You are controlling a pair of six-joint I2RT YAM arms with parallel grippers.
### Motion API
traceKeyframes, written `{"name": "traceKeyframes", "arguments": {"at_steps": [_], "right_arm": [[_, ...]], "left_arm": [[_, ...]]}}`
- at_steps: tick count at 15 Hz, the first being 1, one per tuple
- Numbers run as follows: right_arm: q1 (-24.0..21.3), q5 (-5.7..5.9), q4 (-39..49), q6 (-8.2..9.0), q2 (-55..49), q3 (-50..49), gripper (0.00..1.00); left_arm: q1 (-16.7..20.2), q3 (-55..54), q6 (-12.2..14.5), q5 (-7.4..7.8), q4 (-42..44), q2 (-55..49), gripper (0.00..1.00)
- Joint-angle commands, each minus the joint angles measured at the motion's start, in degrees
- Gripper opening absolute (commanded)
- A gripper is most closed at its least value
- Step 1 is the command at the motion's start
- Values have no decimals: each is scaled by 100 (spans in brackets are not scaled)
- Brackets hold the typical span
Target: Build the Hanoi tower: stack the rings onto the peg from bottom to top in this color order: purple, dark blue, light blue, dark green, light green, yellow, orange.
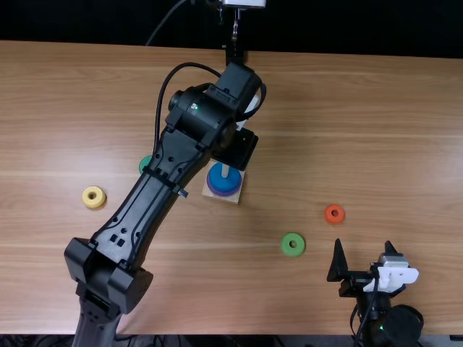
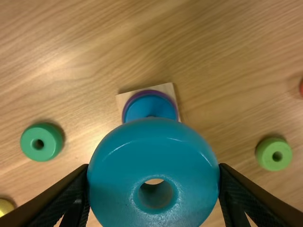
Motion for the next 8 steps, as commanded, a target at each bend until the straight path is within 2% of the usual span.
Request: {"name": "traceKeyframes", "arguments": {"at_steps": [1, 8], "right_arm": [[-63, -15, -424, 13, -73, -306, 100], [-63, -15, -424, 13, -73, -306, 100]], "left_arm": [[-64, 265, -33, 37, -44, 208, 9], [-64, 230, -33, 27, -139, 234, 9]]}}
